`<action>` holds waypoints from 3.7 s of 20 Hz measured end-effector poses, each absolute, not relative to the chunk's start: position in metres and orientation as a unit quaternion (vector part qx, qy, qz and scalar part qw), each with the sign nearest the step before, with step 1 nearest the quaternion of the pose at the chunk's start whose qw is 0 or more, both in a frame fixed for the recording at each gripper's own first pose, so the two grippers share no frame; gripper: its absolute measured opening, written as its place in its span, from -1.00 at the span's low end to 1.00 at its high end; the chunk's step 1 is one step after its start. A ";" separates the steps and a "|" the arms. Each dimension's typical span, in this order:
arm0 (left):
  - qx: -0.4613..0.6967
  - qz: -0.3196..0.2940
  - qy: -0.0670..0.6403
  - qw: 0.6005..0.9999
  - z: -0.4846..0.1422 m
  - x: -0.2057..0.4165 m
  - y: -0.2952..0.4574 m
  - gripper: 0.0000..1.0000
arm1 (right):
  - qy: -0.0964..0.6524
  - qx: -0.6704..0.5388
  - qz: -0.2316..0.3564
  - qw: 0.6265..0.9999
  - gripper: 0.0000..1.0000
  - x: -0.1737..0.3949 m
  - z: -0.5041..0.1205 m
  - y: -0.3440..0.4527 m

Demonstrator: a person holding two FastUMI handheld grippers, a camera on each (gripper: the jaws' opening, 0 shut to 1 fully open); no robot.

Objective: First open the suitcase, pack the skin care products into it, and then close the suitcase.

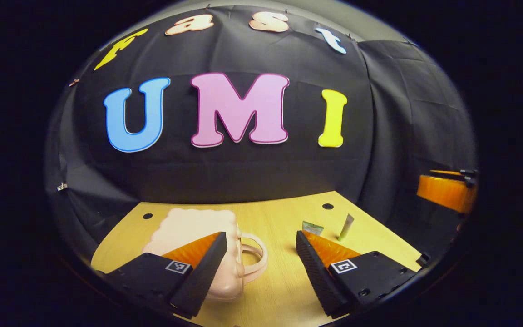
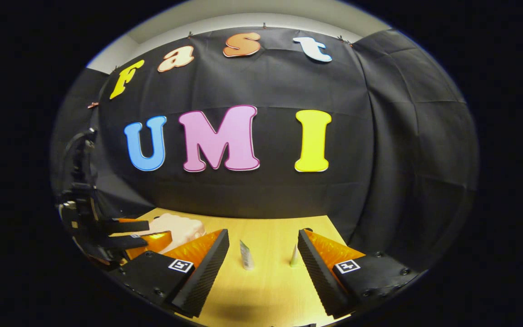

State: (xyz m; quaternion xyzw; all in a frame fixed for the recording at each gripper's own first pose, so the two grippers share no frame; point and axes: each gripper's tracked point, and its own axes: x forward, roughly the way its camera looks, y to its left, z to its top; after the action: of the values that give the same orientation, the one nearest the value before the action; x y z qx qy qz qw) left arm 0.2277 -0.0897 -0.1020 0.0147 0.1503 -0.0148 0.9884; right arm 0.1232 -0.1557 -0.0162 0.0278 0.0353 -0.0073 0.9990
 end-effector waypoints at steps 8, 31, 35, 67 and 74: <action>0.027 -0.029 0.254 0.966 -0.203 0.326 -0.119 0.50 | 0.091 0.036 -0.030 0.995 0.92 0.144 -0.066 -0.197; -0.012 0.048 0.267 0.963 -0.106 0.338 -0.031 -0.80 | 0.128 0.039 0.039 0.990 0.93 0.168 -0.081 -0.174; -0.002 0.063 0.224 0.972 -0.038 0.318 0.068 -0.80 | 0.118 0.028 0.034 0.992 0.92 0.166 -0.069 -0.154; 0.033 0.198 0.114 0.973 -0.073 0.249 0.391 0.96 | 0.101 -0.009 -0.131 0.986 0.93 0.144 -0.067 -0.139; -0.030 0.090 0.075 0.993 -0.042 0.232 0.144 0.96 | 0.108 0.014 -0.105 0.988 0.94 0.168 -0.072 -0.174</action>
State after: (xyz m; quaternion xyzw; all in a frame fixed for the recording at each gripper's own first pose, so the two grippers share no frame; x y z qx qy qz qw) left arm 0.2320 0.1443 -0.0418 -0.0300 0.0745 0.0899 0.9927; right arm 0.1682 -0.1736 -0.0724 0.0141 0.1083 -0.1053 0.9884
